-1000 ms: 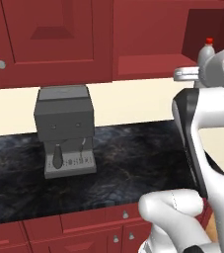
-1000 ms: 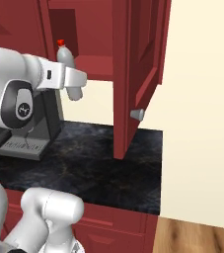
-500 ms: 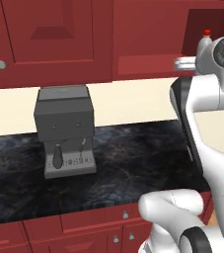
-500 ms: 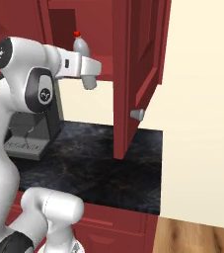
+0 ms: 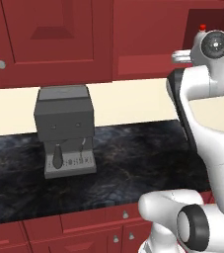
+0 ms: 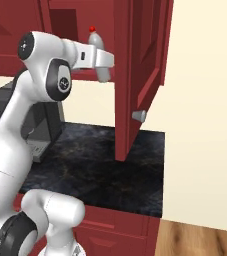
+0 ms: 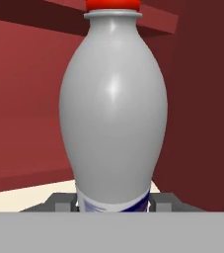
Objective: Pick the bottled water, milk, boxed drink from the counter and place them in the open cabinet.
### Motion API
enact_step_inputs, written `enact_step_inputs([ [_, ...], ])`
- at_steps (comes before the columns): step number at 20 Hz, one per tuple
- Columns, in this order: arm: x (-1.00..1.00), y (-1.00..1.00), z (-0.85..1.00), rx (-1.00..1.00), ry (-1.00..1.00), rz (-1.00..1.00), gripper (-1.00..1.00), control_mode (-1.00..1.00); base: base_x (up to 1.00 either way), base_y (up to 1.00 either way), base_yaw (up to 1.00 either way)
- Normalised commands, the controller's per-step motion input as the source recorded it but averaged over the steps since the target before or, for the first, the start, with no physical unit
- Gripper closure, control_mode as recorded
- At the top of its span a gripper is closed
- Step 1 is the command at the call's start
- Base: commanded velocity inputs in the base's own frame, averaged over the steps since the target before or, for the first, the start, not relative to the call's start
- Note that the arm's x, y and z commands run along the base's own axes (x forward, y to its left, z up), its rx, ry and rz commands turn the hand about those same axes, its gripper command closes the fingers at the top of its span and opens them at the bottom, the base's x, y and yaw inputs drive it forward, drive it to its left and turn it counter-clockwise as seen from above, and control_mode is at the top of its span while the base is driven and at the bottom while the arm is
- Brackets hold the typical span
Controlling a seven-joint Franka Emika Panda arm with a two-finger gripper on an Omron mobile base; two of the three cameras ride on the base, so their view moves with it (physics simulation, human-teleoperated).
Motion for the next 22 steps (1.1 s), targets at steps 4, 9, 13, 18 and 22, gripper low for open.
enact_step_inputs([
  [4,0.57,-0.23,0.00,-0.01,-0.02,-0.02,1.00,-1.00,0.00,0.00,0.00],
  [9,0.56,-0.18,0.02,0.00,0.00,-0.01,1.00,-1.00,0.00,0.00,0.00],
  [13,0.53,-0.09,0.02,0.00,0.00,0.00,1.00,-1.00,0.00,0.00,0.00],
  [18,0.50,-0.07,0.00,0.00,0.00,0.00,1.00,-1.00,0.00,0.00,0.00],
  [22,0.34,-0.04,0.00,0.00,0.00,0.00,1.00,-1.00,0.00,0.00,0.00],
])
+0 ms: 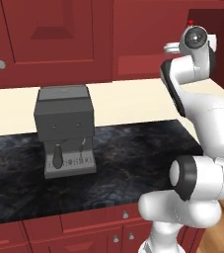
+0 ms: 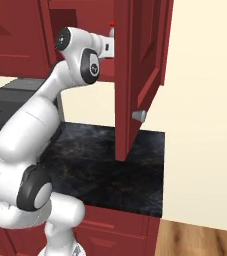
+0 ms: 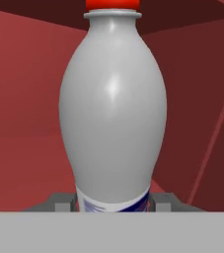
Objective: Pick the bottled water, milk, boxed drink from the counter and place them in the open cabinet.
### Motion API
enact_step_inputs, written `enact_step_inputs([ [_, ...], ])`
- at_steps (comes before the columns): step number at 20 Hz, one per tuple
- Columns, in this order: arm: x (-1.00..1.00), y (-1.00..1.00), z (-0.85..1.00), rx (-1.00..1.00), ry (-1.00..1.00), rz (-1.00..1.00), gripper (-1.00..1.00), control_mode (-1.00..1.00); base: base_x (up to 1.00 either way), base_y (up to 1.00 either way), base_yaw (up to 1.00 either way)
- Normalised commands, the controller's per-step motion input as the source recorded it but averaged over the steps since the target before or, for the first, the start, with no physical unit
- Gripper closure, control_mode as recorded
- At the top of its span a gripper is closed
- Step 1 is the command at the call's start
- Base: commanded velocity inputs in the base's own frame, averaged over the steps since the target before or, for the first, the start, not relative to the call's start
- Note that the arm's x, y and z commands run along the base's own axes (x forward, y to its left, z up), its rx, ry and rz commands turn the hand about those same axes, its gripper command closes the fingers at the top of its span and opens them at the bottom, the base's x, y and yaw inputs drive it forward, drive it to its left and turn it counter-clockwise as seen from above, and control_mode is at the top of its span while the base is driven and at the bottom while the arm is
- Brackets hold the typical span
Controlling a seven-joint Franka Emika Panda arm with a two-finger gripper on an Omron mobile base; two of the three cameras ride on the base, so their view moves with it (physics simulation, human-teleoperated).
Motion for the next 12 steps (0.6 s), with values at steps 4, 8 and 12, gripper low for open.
enact_step_inputs([
  [4,0.23,-0.11,0.00,0.00,0.00,0.00,1.00,-1.00,0.00,0.00,0.00],
  [8,0.13,-0.12,-0.06,0.00,0.00,0.00,1.00,-1.00,0.00,0.00,0.00],
  [12,0.08,-0.10,-0.16,0.00,0.00,0.00,1.00,-1.00,0.00,0.00,0.00],
])
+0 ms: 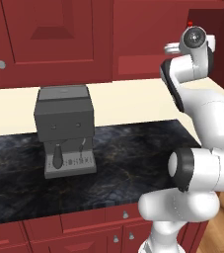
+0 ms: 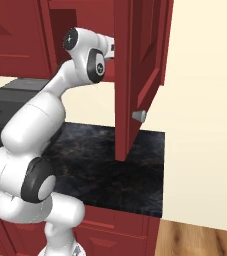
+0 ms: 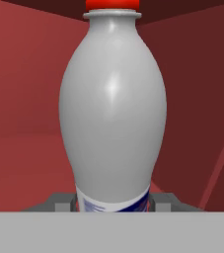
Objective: Pick the bottled water, milk, boxed drink from the counter and place them in the open cabinet.
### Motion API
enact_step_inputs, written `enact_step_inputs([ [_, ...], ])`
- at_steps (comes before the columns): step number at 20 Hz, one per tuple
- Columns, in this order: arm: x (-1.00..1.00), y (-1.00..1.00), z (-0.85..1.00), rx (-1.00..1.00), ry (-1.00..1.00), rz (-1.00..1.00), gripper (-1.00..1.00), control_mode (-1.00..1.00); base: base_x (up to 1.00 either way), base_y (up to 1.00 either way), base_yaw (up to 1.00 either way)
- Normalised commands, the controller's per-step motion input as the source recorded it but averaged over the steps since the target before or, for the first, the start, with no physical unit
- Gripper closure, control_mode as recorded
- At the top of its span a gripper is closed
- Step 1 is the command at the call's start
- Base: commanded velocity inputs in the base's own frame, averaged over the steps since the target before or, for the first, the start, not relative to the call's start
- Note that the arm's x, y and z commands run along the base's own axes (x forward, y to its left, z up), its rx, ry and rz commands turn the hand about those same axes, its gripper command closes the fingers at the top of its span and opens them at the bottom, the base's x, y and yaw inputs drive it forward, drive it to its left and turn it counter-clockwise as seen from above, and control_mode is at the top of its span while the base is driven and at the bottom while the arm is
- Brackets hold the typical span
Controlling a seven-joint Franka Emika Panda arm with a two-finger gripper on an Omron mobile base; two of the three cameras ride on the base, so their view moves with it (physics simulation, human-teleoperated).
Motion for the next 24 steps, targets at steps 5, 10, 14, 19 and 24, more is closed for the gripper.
enact_step_inputs([
  [5,0.05,-0.09,-0.17,0.00,0.00,0.00,1.00,-1.00,0.00,0.00,0.00],
  [10,0.08,-0.05,-0.12,0.00,0.01,0.00,1.00,-1.00,0.00,0.00,0.00],
  [14,0.05,0.00,-0.09,0.00,0.00,0.00,1.00,-1.00,0.00,0.00,0.00],
  [19,0.10,0.00,-0.08,0.00,0.02,0.00,1.00,-1.00,0.00,0.00,0.00],
  [24,0.16,-0.04,-0.05,0.01,0.02,0.00,1.00,-1.00,0.00,0.00,0.00],
])
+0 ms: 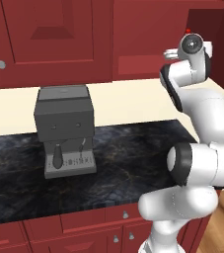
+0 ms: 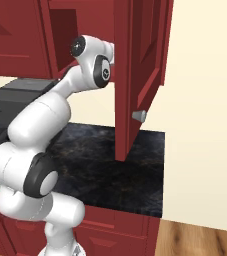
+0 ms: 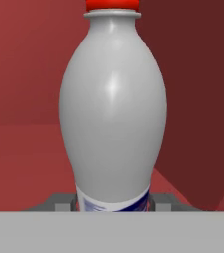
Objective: Pick the bottled water, milk, boxed drink from the counter and place them in the open cabinet.
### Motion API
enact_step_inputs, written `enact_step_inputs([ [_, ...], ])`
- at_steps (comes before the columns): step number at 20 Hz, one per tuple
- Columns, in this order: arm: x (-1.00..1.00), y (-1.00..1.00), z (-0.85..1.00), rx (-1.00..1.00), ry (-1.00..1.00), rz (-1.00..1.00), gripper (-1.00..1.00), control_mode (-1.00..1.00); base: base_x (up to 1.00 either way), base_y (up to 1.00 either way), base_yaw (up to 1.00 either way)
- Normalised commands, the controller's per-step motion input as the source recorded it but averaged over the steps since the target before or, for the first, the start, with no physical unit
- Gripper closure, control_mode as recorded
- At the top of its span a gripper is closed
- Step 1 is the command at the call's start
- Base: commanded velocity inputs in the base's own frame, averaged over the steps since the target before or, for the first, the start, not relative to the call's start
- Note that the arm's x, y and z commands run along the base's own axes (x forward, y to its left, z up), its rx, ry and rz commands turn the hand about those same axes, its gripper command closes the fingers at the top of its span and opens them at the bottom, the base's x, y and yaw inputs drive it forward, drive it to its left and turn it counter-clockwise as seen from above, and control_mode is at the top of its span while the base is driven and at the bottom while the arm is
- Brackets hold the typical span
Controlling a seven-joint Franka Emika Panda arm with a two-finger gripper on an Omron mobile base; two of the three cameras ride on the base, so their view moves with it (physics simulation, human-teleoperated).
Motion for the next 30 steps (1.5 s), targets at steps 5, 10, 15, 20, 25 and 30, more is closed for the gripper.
enact_step_inputs([
  [5,0.26,-0.07,-0.03,0.02,0.03,0.00,1.00,-1.00,0.00,0.00,0.00],
  [10,0.18,-0.06,-0.05,0.01,0.01,0.00,1.00,-1.00,0.00,0.00,0.00],
  [15,0.16,-0.03,-0.15,0.00,0.00,0.00,1.00,-1.00,0.00,0.00,0.00],
  [20,0.16,-0.02,-0.15,0.00,0.00,0.00,1.00,-1.00,0.00,0.00,0.00],
  [25,0.23,-0.02,-0.14,0.00,0.00,0.00,1.00,-1.00,0.00,0.00,0.00],
  [30,0.15,-0.05,-0.08,0.00,0.00,0.00,1.00,-1.00,0.00,0.00,0.00],
])
